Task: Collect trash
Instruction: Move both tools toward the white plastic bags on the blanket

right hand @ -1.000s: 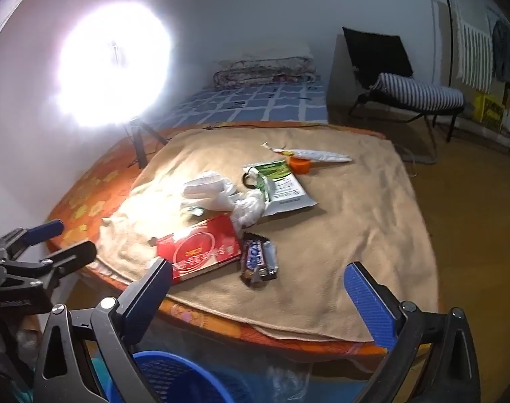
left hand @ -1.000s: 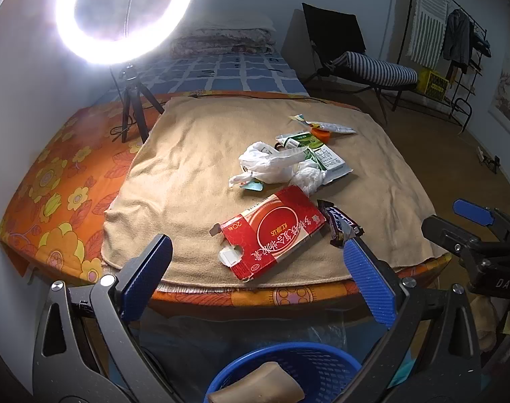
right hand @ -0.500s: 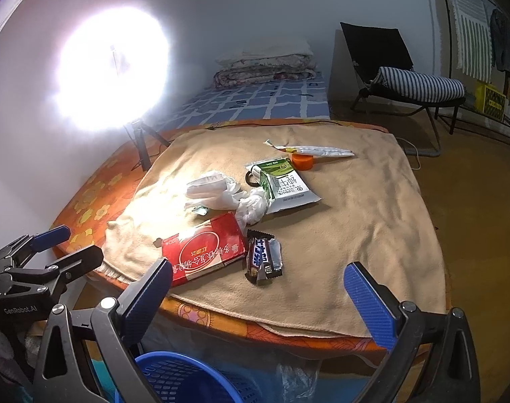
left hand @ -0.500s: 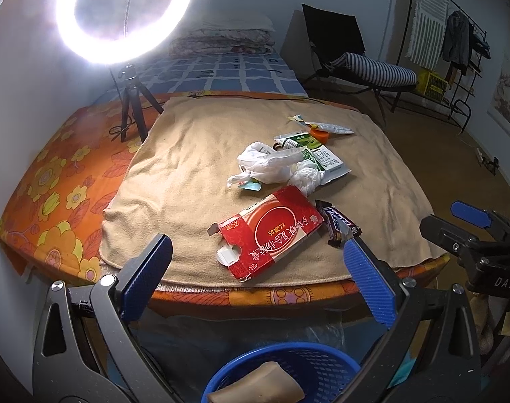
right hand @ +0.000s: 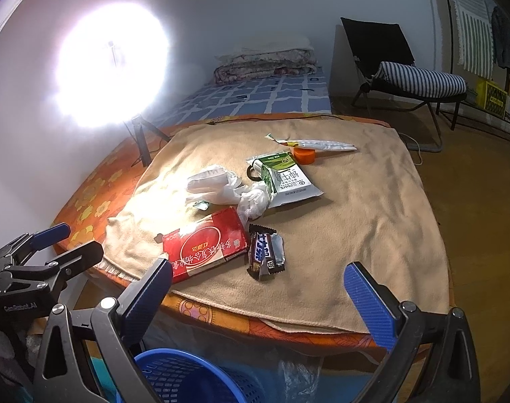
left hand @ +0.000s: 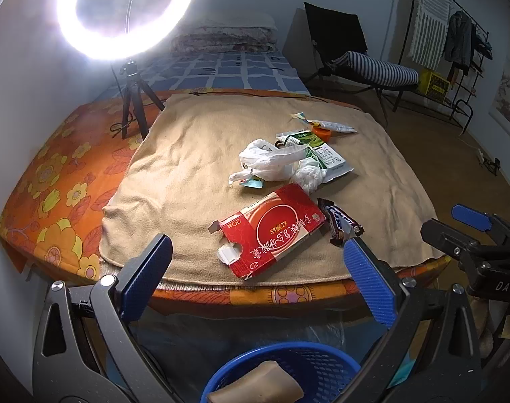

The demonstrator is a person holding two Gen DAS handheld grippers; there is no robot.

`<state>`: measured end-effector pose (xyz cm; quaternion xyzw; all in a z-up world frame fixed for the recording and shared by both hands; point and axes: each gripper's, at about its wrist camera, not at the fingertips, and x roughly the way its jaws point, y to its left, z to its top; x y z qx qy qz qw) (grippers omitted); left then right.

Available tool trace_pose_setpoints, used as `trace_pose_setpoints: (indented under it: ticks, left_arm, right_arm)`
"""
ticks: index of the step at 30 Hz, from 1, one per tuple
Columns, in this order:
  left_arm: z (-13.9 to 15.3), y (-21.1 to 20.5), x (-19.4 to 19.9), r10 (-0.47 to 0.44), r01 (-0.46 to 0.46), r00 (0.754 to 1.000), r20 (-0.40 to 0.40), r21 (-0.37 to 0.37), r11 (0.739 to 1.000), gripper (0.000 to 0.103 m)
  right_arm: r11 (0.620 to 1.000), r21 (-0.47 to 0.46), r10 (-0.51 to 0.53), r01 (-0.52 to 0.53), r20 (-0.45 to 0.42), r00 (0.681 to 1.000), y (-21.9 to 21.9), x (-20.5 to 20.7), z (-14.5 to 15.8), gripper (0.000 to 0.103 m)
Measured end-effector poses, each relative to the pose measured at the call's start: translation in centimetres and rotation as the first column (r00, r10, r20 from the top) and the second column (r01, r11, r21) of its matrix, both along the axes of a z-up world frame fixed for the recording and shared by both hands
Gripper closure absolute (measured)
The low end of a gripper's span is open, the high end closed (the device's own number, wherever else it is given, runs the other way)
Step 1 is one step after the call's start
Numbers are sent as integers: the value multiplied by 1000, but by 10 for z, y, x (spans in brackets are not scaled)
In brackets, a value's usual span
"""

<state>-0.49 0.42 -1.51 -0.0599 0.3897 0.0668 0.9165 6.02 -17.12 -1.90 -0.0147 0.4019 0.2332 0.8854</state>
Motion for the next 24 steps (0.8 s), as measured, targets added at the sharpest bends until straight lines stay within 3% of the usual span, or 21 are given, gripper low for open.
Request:
trace_pose_setpoints:
  ticks: [24]
  left_arm:
    - [-2, 2, -1, 3, -3, 1000, 0, -4, 1000, 0]
  right_arm:
    - [1000, -2, -4, 4, 0, 1000, -1, -1, -1, 0]
